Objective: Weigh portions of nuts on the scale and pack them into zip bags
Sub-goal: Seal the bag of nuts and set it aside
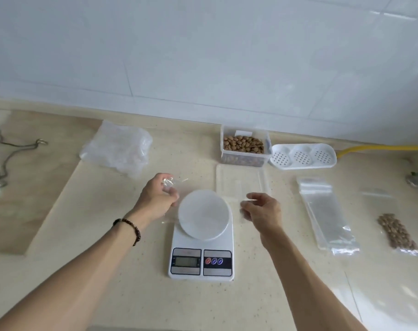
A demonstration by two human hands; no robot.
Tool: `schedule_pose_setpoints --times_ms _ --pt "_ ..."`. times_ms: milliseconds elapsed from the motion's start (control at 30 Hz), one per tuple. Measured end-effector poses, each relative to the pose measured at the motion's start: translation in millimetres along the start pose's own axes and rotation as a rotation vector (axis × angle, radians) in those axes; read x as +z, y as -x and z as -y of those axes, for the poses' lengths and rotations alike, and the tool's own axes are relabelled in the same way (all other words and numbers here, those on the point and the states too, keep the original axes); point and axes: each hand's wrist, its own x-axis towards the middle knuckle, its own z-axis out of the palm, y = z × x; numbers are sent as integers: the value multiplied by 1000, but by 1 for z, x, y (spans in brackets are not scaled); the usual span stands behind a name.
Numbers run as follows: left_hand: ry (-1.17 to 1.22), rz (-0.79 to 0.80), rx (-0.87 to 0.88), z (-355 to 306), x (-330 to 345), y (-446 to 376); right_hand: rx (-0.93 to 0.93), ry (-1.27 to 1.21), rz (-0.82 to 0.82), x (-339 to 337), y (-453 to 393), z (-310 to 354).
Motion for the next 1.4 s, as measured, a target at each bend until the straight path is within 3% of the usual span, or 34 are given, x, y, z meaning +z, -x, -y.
schedule_pose_setpoints --times_ms 233,433,600,800,1100,1400 --pt "-118 -22 -30 45 9 -19 41 303 -64 25 -5 -25" --pt "-262 -31 -34 53 10 -15 45 332 -108 26 -5 -31" --pt "-437 -150 1 59 1 20 -55 462 -156 14 17 -36" --pt "-529 -224 -11 87 9 94 -112 490 -99 3 59 -62" --pt "-780 -122 160 112 35 146 -163 632 -59 -3 102 -101" --pt "-841 -87 245 127 48 144 -187 699 -102 3 104 -117"
